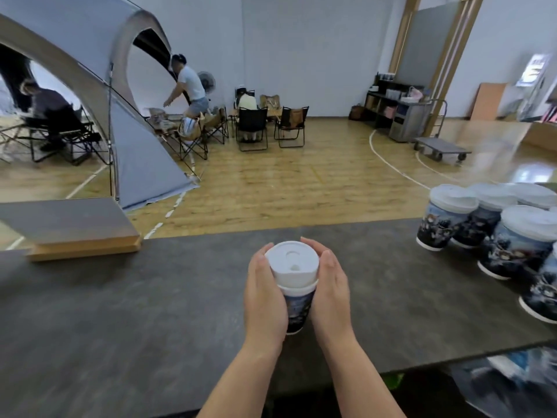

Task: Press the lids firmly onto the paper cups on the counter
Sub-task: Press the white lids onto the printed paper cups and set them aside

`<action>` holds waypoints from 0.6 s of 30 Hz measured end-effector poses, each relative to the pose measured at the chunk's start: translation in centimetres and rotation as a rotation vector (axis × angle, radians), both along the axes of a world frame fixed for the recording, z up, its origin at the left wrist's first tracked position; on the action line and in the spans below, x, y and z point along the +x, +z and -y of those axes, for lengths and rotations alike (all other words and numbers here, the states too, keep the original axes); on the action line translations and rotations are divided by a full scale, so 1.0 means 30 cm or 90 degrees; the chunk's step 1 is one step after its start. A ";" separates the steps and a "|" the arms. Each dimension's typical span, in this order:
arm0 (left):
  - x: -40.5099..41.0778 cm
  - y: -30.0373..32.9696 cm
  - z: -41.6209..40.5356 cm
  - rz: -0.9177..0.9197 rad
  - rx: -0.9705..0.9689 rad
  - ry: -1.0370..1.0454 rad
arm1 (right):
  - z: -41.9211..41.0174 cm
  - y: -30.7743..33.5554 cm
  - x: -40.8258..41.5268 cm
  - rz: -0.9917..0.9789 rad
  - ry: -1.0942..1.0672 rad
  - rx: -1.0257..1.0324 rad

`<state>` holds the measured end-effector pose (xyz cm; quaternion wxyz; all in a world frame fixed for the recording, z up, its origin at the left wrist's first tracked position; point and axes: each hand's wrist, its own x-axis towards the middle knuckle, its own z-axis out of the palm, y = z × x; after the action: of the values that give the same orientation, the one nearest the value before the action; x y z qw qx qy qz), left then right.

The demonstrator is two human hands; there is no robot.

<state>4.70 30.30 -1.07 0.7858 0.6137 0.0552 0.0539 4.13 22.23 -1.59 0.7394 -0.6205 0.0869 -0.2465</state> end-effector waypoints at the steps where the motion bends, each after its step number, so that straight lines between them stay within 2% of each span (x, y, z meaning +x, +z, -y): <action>1: -0.005 0.002 -0.001 0.026 0.023 0.008 | 0.002 0.004 0.000 -0.009 -0.008 -0.006; 7: -0.008 -0.005 -0.003 0.117 0.017 0.026 | -0.023 0.003 -0.003 0.010 -0.030 -0.097; 18: 0.013 -0.038 0.014 0.236 0.057 0.057 | -0.029 -0.042 0.016 0.128 -0.056 -0.083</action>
<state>5.08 29.88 -2.22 0.7512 0.6245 -0.0657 0.2035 4.62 23.09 -2.85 0.6908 -0.6350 0.0237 -0.3448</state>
